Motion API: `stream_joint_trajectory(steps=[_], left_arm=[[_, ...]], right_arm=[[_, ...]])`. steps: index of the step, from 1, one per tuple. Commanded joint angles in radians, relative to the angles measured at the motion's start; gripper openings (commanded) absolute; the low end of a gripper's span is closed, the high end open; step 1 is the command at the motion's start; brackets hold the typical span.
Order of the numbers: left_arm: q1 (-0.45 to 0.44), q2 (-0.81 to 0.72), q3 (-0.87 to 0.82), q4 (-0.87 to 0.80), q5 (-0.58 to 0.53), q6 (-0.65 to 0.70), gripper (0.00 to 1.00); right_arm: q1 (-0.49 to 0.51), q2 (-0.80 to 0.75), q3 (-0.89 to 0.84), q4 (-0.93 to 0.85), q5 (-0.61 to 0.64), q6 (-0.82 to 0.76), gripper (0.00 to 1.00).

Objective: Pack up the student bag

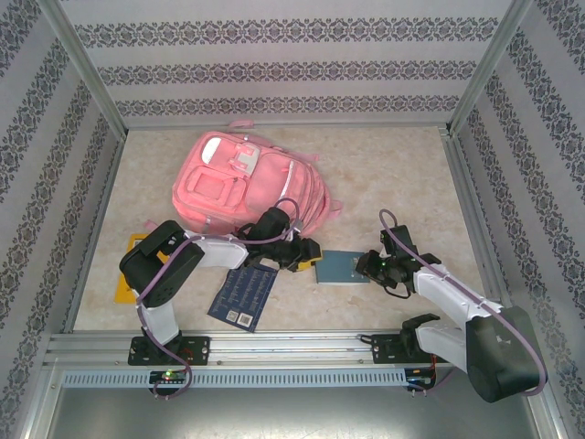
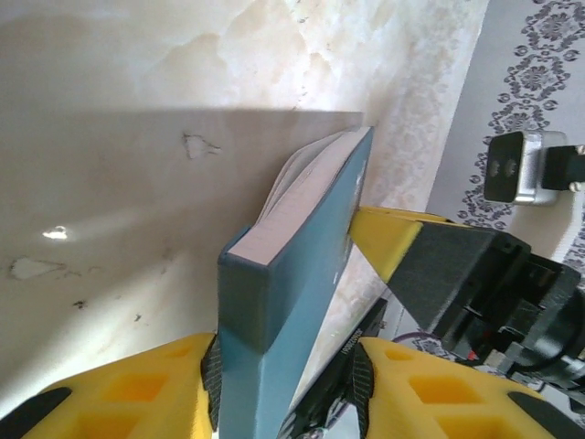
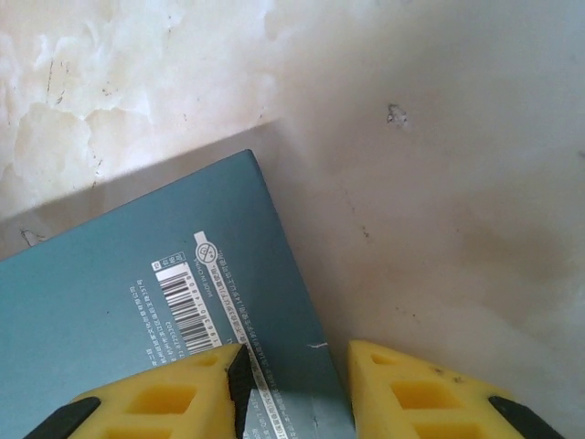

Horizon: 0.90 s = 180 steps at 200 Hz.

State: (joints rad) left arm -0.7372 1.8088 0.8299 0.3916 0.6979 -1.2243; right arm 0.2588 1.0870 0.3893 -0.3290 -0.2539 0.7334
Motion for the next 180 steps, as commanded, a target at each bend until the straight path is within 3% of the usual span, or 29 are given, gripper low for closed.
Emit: stream_joint_trajectory(steps=[1,98,148,180], left_arm=[[-0.022,-0.016,0.015,0.256,0.118,-0.047,0.42],[-0.022,0.02,0.023,0.269,0.136,-0.043,0.4],[-0.022,-0.005,0.088,-0.102,0.056,0.176,0.44],[-0.022,0.011,0.106,-0.223,0.001,0.24,0.34]], right_arm=[[0.008,0.003,-0.022,0.024,-0.083,0.017,0.35],[-0.003,0.001,-0.02,0.025,-0.09,0.016,0.35],[-0.003,0.005,-0.017,0.025,-0.091,0.012,0.36],[-0.003,0.007,-0.015,0.037,-0.103,0.015,0.38]])
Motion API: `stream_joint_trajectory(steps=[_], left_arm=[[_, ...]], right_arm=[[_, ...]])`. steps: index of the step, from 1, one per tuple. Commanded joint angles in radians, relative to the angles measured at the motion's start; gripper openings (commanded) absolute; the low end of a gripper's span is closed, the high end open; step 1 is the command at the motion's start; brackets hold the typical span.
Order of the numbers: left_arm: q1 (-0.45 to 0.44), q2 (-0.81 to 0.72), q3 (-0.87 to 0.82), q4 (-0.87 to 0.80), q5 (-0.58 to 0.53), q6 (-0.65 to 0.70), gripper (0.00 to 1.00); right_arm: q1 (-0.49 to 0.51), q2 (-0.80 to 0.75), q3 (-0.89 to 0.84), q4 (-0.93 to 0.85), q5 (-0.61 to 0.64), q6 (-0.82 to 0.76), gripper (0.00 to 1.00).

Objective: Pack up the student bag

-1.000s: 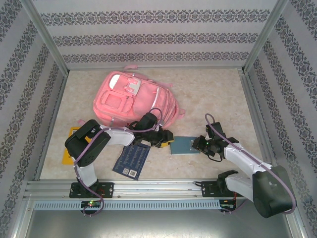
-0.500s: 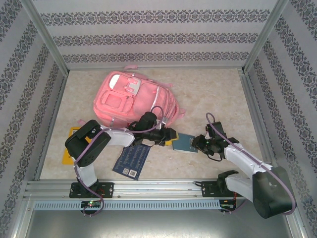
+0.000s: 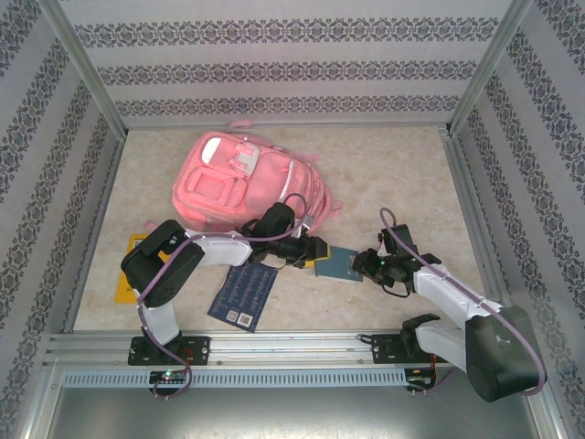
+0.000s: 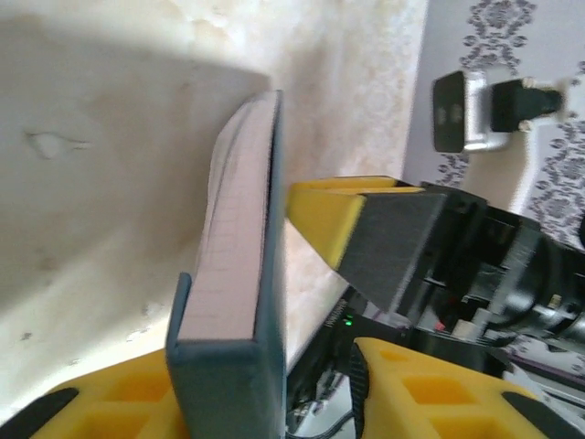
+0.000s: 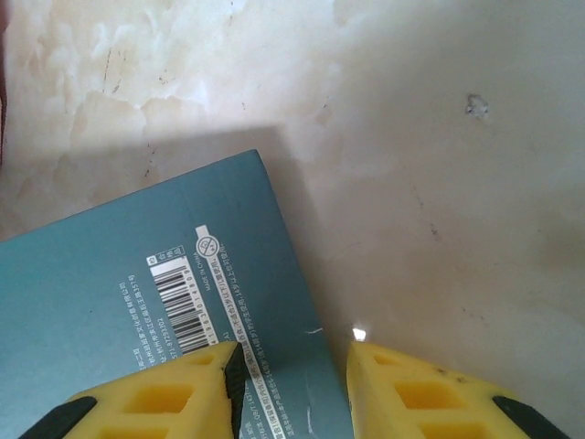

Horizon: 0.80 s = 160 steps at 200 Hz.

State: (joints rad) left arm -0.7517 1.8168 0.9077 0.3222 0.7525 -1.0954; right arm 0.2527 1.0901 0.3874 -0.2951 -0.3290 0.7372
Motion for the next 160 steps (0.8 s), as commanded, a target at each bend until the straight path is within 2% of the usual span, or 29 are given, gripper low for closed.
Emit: stream_joint_trajectory(steps=[1,33,44,62,75,98,110,129,143,160], left_arm=[[-0.008,0.004,0.028,-0.156,-0.055,0.112,0.33],[-0.007,0.027,0.021,-0.111,-0.046,0.094,0.0],[-0.003,0.006,0.02,-0.103,-0.04,0.109,0.0],[0.008,-0.058,0.017,-0.112,-0.036,0.145,0.0],[0.026,-0.126,0.018,-0.141,-0.036,0.185,0.0],[0.047,-0.252,0.053,-0.274,-0.026,0.367,0.0],[0.043,-0.314,0.11,-0.436,-0.072,0.531,0.0],[0.01,-0.384,0.218,-0.721,-0.266,0.783,0.0],[-0.023,-0.442,0.236,-0.793,-0.409,0.904,0.0],[-0.066,-0.524,0.218,-0.801,-0.516,1.055,0.0]], right_arm=[[0.003,0.004,-0.013,0.003,-0.028,0.011,0.38],[0.002,-0.032,-0.002,-0.017,-0.03,0.007,0.4],[-0.001,-0.062,-0.001,-0.019,-0.039,0.005,0.45],[-0.005,-0.127,0.009,-0.032,-0.061,0.002,0.59],[-0.014,-0.193,0.018,-0.053,-0.062,0.001,0.65],[-0.056,-0.334,0.022,-0.075,-0.076,0.016,0.7],[-0.072,-0.387,0.034,-0.084,-0.09,0.025,0.7],[-0.076,-0.397,0.092,-0.135,-0.101,0.031,0.69],[-0.076,-0.373,0.149,-0.191,-0.102,0.033,0.68],[-0.076,-0.338,0.207,-0.233,-0.134,0.054,0.67]])
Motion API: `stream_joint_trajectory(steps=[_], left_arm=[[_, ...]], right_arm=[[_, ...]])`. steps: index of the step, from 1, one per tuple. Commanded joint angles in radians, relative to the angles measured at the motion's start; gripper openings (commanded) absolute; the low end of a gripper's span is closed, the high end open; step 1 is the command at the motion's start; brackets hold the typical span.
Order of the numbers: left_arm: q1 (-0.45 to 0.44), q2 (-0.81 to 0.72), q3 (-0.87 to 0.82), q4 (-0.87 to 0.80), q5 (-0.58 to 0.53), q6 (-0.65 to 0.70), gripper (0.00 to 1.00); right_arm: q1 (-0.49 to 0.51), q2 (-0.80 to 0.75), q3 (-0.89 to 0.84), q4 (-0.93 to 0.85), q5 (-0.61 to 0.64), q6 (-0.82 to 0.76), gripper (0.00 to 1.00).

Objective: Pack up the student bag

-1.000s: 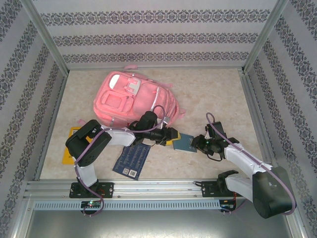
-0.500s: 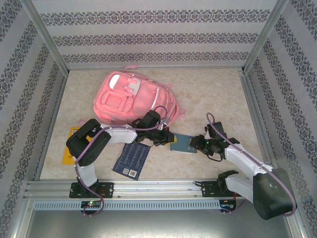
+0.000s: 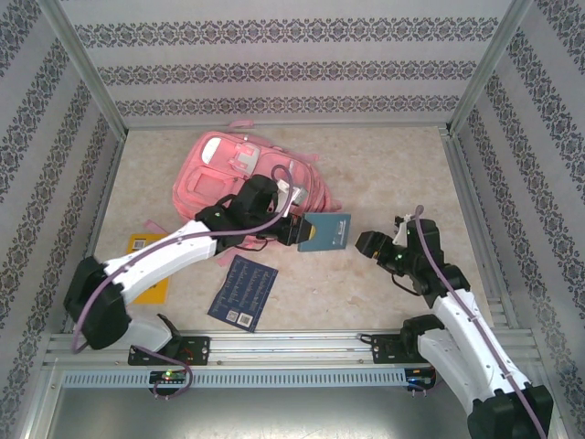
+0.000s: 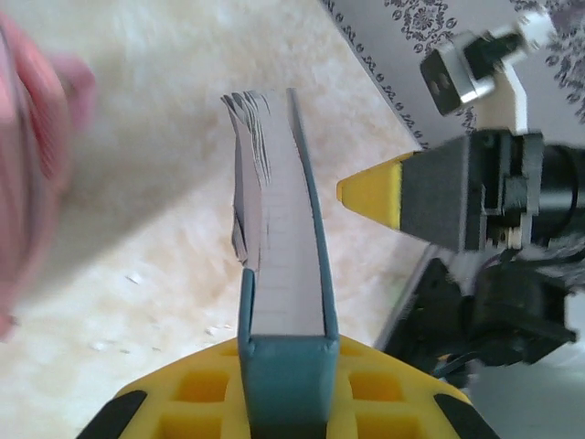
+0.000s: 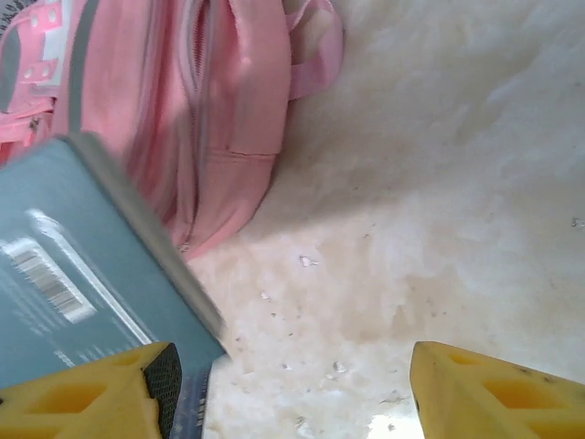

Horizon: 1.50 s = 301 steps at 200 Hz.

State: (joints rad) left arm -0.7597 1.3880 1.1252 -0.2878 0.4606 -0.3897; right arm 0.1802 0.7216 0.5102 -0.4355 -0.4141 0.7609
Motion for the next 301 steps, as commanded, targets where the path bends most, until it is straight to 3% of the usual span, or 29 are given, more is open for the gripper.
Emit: stream_joint_trajectory(steps=[1,41,61,78,87,113,140,188,252,301], left_arm=[[-0.061,-0.1,-0.002,-0.19,-0.23,0.36,0.0],[-0.266,-0.314,-0.228,0.004,-0.503,0.979,0.0],[-0.372,-0.403,-0.386,0.207,-0.653,1.305,0.0],[-0.433,-0.446,-0.544,0.458,-0.723,1.622,0.0],[-0.452,-0.449,-0.577,0.528,-0.753,1.72,0.0],[-0.469,-0.462,-0.597,0.677,-0.816,1.788,0.0],[-0.476,-0.504,-0.601,0.719,-0.833,1.813,0.0],[-0.494,-0.547,-0.61,0.733,-0.844,1.828,0.0],[-0.517,-0.565,-0.638,0.71,-0.833,1.833,0.0],[-0.547,-0.569,-0.652,0.679,-0.828,1.839,0.0]], right_arm=[[-0.004,0.031,0.087,-0.094,-0.052,0.033,0.67],[-0.007,0.042,0.16,-0.108,-0.147,0.142,0.65],[-0.008,0.055,0.177,-0.085,-0.224,0.207,0.65],[-0.007,0.082,0.171,-0.033,-0.324,0.267,0.65],[-0.007,0.096,0.163,0.0,-0.379,0.289,0.65],[0.001,0.116,0.193,-0.067,-0.44,0.178,0.68],[0.021,0.144,0.202,-0.163,-0.442,0.072,0.7],[0.101,0.15,0.156,0.03,-0.483,0.212,0.74],[0.003,0.127,0.145,0.093,-0.549,0.245,0.72],[0.01,0.12,0.077,0.372,-0.671,0.383,0.75]])
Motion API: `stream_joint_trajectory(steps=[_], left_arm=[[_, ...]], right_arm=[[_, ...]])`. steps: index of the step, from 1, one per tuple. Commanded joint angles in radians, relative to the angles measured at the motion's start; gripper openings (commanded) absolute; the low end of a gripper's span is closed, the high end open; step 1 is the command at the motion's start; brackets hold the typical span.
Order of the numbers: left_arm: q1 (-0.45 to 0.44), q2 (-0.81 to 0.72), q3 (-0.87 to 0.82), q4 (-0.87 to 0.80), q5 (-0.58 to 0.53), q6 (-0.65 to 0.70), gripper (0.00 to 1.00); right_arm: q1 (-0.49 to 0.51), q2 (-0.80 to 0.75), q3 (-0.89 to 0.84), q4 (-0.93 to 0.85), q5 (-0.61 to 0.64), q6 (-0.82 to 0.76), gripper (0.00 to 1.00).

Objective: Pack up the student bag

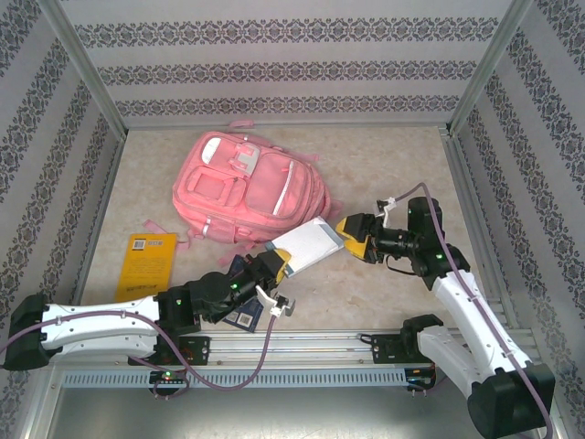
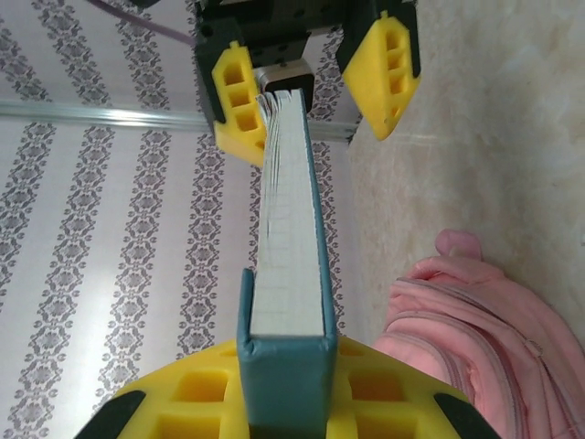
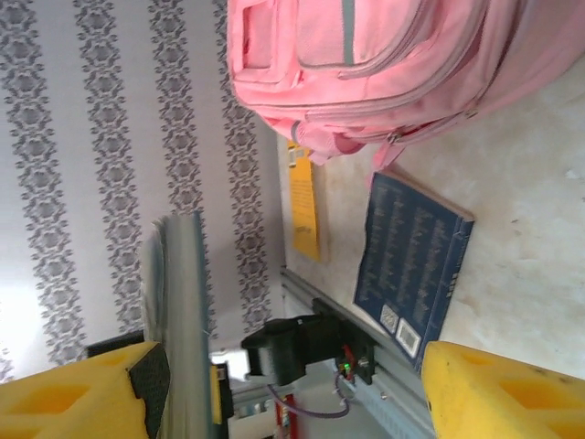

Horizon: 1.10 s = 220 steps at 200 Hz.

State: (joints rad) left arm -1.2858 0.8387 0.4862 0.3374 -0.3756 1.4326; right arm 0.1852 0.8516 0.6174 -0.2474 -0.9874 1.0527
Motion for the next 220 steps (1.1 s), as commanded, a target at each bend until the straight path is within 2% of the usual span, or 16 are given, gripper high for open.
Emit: stream_joint_trajectory(steps=[1,18,45,84,126,131,138,145,156,187,201,211,220], left_arm=[[-0.021,-0.02,-0.014,0.055,0.008,0.016,0.0],[-0.023,-0.02,-0.017,0.056,0.012,0.017,0.0],[-0.024,-0.02,-0.018,0.058,0.018,0.017,0.0],[-0.032,-0.022,-0.018,0.061,0.018,0.023,0.0],[-0.042,-0.014,-0.027,0.034,0.039,0.012,0.0],[-0.041,-0.014,-0.026,0.028,0.041,0.012,0.0],[-0.043,-0.011,-0.028,0.028,0.04,0.017,0.0],[-0.044,-0.01,-0.03,0.035,0.037,0.018,0.06],[-0.043,-0.016,-0.032,0.044,0.038,0.008,0.24],[-0.041,-0.021,-0.029,0.049,0.045,-0.082,0.53],[-0.034,-0.02,-0.027,0.101,0.046,-0.222,0.67],[-0.029,-0.004,0.001,0.101,-0.002,-0.33,0.72],[-0.019,0.031,0.071,0.021,-0.069,-0.457,0.73]], right_arm=[[0.006,-0.011,-0.031,0.192,-0.099,0.095,0.75],[0.037,-0.009,-0.045,0.285,-0.123,0.149,0.76],[0.116,0.001,-0.041,0.288,-0.128,0.128,0.76],[0.135,0.014,-0.07,0.304,-0.149,0.136,0.67],[0.112,0.019,-0.077,0.339,-0.146,0.169,0.4],[0.11,0.02,-0.078,0.347,-0.143,0.175,0.34],[0.103,0.018,-0.083,0.355,-0.138,0.183,0.19],[0.095,0.014,-0.086,0.356,-0.136,0.188,0.1],[0.075,0.006,-0.097,0.371,-0.129,0.2,0.0],[0.005,-0.028,-0.123,0.332,-0.116,0.19,0.0],[-0.038,-0.06,-0.125,0.264,-0.083,0.154,0.0],[-0.071,-0.081,-0.128,0.224,-0.052,0.131,0.0],[-0.096,-0.106,-0.129,0.175,-0.009,0.106,0.0]])
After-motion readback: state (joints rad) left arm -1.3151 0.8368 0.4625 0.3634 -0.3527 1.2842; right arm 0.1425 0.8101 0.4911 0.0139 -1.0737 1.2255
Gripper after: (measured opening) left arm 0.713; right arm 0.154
